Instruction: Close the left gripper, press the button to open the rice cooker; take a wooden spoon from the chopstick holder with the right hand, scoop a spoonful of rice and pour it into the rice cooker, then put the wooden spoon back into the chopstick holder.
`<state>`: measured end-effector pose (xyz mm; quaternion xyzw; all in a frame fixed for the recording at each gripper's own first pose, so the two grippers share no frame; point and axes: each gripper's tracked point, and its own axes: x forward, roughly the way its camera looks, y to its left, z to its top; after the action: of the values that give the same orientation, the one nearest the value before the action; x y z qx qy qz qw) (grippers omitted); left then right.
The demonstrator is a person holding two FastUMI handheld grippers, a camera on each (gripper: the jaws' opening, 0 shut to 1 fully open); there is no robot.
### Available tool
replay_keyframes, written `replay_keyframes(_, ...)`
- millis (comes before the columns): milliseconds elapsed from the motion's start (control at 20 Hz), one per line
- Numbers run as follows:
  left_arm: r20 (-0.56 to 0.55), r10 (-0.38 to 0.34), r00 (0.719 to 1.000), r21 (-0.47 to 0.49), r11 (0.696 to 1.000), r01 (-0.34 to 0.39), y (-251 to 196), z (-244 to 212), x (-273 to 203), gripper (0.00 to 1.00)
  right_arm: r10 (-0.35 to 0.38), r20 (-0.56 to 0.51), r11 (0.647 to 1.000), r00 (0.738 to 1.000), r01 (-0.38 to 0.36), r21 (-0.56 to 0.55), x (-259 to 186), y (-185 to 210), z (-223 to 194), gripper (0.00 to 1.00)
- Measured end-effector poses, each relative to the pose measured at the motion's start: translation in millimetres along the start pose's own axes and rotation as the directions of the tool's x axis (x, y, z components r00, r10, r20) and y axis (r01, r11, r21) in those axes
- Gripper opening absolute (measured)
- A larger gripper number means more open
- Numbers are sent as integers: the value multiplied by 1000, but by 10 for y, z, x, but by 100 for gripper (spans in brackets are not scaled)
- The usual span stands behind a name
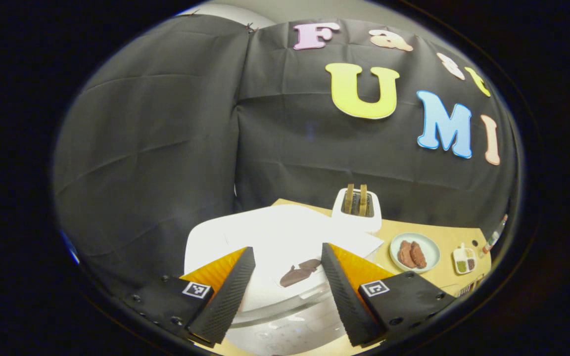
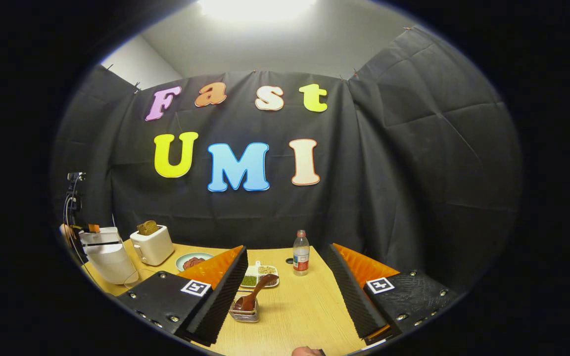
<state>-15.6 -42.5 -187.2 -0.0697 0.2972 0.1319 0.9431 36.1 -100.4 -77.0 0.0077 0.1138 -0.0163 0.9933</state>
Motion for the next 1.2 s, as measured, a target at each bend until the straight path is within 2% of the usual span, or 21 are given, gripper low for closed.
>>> replay_keyframes(400, -37, 15, 999, 67, 998, -13, -61, -241, 60, 94, -8, -7, 1000, 1000, 8, -3, -20, -8, -64, 99)
replay_keyframes(550, -70, 15, 997, 60, 998, -11, -61, -317, 65, 95, -10, -10, 1000, 1000, 10, -2, -13, 6, -83, 99)
replay_keyframes(700, -88, 16, 996, 116, 993, -6, -114, -374, 101, 95, -8, -16, 1000, 1000, 8, 6, 1, 44, -120, 99)
replay_keyframes(800, -86, 9, 996, 80, 997, -2, -107, -353, 95, 96, -2, -17, 1000, 1000, 2, 12, 3, 92, -139, 99)
replay_keyframes(950, -54, -11, 998, 92, 996, 16, -103, -279, 72, 96, 21, -12, 1000, 1000, -20, 17, 15, 212, -109, 99)
replay_keyframes(1200, -38, -54, 998, 54, 997, 56, -113, -168, -14, 97, 61, 16, 998, 998, -61, -6, 54, 440, 52, 99)
